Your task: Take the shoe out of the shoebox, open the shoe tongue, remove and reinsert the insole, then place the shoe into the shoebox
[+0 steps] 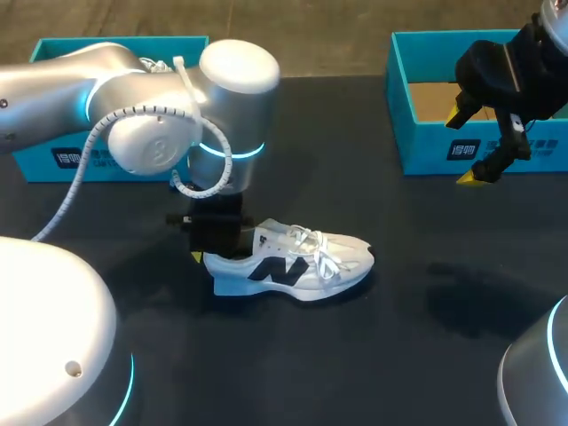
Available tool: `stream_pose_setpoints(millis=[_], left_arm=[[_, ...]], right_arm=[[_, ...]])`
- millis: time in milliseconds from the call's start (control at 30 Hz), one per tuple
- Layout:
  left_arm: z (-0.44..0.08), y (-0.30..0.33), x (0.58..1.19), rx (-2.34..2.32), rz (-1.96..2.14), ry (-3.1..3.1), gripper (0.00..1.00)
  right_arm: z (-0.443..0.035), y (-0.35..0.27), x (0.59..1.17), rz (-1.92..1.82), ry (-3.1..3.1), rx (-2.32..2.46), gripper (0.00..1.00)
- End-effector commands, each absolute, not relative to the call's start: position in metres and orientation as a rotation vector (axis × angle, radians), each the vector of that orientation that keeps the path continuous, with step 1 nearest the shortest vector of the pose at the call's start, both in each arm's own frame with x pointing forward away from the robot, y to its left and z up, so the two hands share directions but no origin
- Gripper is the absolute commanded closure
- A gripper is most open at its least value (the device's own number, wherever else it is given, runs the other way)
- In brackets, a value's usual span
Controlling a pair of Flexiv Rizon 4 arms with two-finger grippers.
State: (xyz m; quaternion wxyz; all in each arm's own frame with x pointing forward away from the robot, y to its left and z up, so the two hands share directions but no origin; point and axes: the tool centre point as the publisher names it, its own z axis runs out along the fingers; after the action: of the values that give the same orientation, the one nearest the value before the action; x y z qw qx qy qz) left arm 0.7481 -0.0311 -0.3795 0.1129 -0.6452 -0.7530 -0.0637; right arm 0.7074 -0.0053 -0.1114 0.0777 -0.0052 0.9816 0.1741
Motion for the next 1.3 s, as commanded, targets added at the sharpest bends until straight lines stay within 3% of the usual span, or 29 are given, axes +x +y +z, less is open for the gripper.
stream_pose_setpoints(millis=[33,67,100,133,167,200,867,1300], left_arm=[[-0.381,-0.035,0.749,-1.890,-0.200,-2.200,1.00],[-0.381,-0.035,0.748,-1.891,-0.200,-2.198,0.84],[-0.381,-0.034,0.748,-1.891,-0.199,-2.196,0.61],[-0.380,-0.034,0.747,-1.896,-0.191,-2.195,0.29],[-0.379,-0.034,0.746,-1.901,-0.188,-2.195,0.08],[-0.377,-0.034,0.745,-1.905,-0.183,-2.199,0.00],[-0.292,-0.002,0.750,-1.922,0.374,-2.660,0.00],[-0.280,0.010,0.752,-1.924,0.655,-2.705,0.00]], right_arm=[[-0.111,-0.004,0.710,0.517,2.946,-0.015,0.00],[-0.111,-0.004,0.710,0.517,2.946,-0.015,0.00],[-0.111,-0.004,0.710,0.517,2.946,-0.015,0.00],[-0.111,-0.004,0.710,0.517,2.946,-0.015,0.00],[-0.111,-0.004,0.710,0.517,2.946,-0.015,0.00],[-0.111,-0.004,0.710,0.517,2.946,-0.015,0.00],[-0.111,-0.004,0.710,0.517,2.946,-0.015,0.00],[-0.111,-0.004,0.710,0.517,2.946,-0.015,0.00]])
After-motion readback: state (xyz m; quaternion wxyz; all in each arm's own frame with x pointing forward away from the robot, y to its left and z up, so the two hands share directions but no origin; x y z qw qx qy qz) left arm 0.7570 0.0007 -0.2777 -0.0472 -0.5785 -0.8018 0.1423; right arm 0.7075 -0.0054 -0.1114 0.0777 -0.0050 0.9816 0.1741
